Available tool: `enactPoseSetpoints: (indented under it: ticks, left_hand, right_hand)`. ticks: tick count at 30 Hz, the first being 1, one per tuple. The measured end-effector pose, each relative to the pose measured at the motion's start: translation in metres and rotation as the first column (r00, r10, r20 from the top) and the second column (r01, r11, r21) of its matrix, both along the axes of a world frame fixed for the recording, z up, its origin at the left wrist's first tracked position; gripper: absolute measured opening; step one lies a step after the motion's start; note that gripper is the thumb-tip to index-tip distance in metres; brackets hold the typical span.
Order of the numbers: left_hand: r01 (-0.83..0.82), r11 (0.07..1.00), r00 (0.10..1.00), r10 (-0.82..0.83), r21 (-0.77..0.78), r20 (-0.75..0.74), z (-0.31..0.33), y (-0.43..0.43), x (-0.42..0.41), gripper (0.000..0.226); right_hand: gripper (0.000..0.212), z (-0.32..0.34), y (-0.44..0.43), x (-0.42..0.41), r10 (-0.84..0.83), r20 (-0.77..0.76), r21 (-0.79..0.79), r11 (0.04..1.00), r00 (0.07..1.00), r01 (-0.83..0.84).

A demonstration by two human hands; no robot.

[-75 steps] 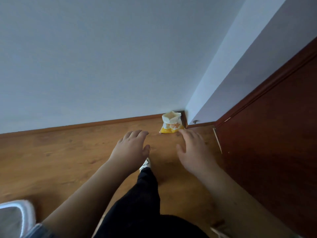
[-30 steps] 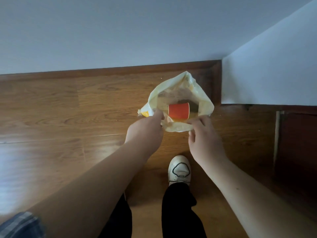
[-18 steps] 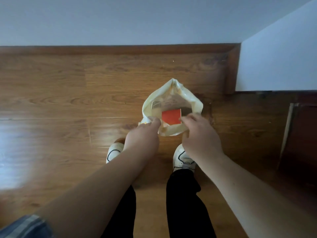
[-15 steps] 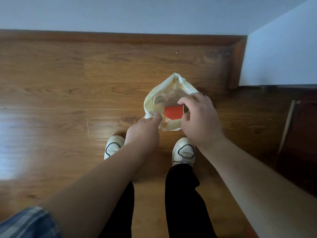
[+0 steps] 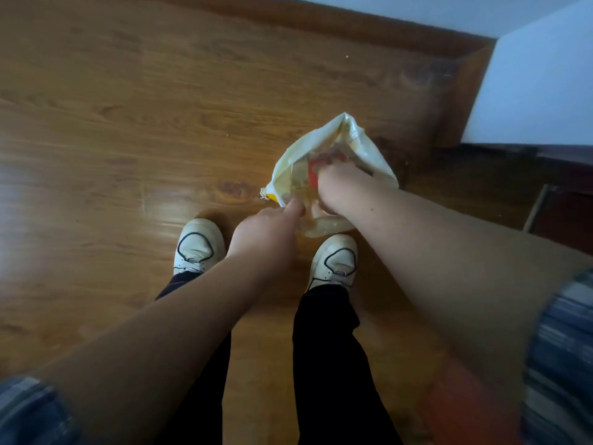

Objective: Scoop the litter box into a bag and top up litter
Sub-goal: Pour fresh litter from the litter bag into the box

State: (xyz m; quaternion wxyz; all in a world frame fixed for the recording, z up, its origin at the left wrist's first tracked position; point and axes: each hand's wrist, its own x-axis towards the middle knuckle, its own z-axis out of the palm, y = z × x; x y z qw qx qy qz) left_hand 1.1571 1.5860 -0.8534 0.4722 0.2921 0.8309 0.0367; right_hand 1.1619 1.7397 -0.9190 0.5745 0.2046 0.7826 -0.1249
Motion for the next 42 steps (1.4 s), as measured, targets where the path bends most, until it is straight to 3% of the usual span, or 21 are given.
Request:
enactPoseSetpoints:
  ticks: [2,7,17,20,22,24,27,29,34,42]
  left_hand:
    - [-0.005,1.0,1.0,0.005,0.012,0.0,-0.006,-0.003,0.003,0.042]
    - [0.072,0.996,0.997,-0.071,0.057,-0.006,-0.013,-0.012,0.01,0.05]
    - [0.037,0.999,0.998,-0.038,0.025,0.047,-0.02,-0.019,0.017,0.058]
    - [0.002,1.0,0.997,-0.002,-0.001,0.08,-0.012,-0.017,0.015,0.059]
    - [-0.001,1.0,0.997,0.002,-0.014,0.078,-0.005,-0.015,0.015,0.059]
    - [0.023,0.999,0.998,-0.022,-0.028,0.06,0.002,-0.011,0.013,0.061]
    - [0.028,0.999,0.999,-0.027,-0.036,0.039,0.015,-0.002,0.009,0.066]
    - [0.015,1.0,1.0,-0.014,-0.025,0.016,0.025,0.003,0.004,0.065]
    - [0.052,0.997,0.998,-0.055,-0.057,-0.042,0.048,0.015,-0.015,0.068]
    - [0.029,1.0,0.983,-0.029,-0.005,-0.182,0.047,0.038,-0.066,0.058]
  right_hand:
    - [0.097,-0.012,-0.002,0.014,-0.018,-0.002,-0.009,1.0,1.0,0.018]
    - [0.086,-0.033,-0.005,0.03,0.076,-0.252,0.149,0.988,0.965,-0.039]
    - [0.085,-0.047,-0.009,0.038,0.081,-0.14,0.238,0.97,0.987,-0.046]
    - [0.083,-0.016,-0.017,0.028,-0.099,-0.107,0.197,0.973,0.989,0.119]
    - [0.082,0.002,-0.018,0.027,-0.314,-0.155,0.172,0.925,0.937,0.339]
    - [0.085,0.022,-0.016,0.029,-0.416,-0.202,0.149,0.882,0.887,0.447]
    - [0.094,0.054,-0.011,0.034,-0.411,-0.228,0.116,0.888,0.882,0.444]
    - [0.093,0.077,-0.008,0.037,-0.422,-0.337,0.069,0.88,0.842,0.469]
    - [0.076,0.113,0.005,0.046,-0.534,-0.621,-0.128,0.791,0.574,0.598]
    - [0.07,0.114,0.026,0.012,-0.533,-0.706,-0.209,0.786,0.467,0.582]
